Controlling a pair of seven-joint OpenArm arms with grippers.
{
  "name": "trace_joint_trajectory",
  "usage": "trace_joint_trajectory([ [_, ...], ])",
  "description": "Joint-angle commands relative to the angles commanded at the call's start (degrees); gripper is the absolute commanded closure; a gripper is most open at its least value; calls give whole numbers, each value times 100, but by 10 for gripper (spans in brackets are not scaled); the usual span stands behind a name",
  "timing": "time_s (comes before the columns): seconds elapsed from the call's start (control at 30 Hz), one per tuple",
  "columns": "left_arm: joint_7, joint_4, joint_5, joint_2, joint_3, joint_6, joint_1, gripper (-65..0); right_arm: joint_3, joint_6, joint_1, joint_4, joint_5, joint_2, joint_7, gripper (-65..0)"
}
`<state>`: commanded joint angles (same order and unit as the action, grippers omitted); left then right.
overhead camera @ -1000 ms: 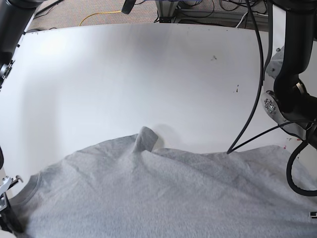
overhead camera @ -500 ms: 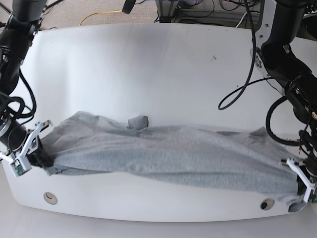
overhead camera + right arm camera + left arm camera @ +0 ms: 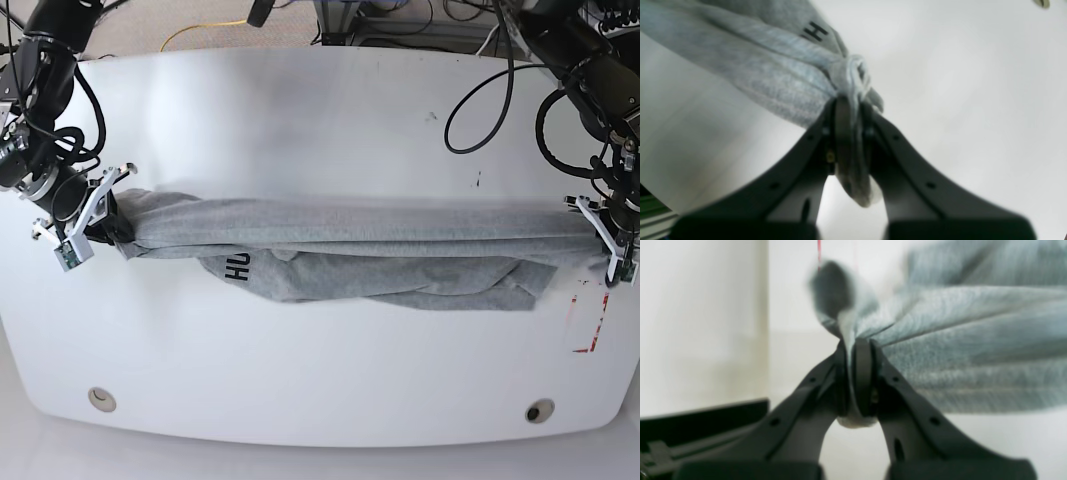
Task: Fold the T-shirt properly
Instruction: 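Raise the held edge with both grippers and swing it over the shirt, then lower the held shirt edge onto the shirt and release with both grippers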
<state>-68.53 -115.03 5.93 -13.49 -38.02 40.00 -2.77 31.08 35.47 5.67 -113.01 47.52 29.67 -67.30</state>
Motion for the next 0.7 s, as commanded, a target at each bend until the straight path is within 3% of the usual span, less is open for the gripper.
trace_joint_trajectory([
  [0.3,0,35,-26,9,-448,0,1653,-4,35,0,448,0,9,-176,0,0],
  [0.57,18,220,-35,9,-448,0,2119,-11,35,-18,712,0,-9,-448,0,0],
  [0.63,18,220,-53,-9,-404,0,2092,-22,18,-26,730,0,-9,-466,0,-29],
  [0.7,18,220,-53,-26,-308,0,2075,-97,9,-44,738,0,18,-475,0,-113],
])
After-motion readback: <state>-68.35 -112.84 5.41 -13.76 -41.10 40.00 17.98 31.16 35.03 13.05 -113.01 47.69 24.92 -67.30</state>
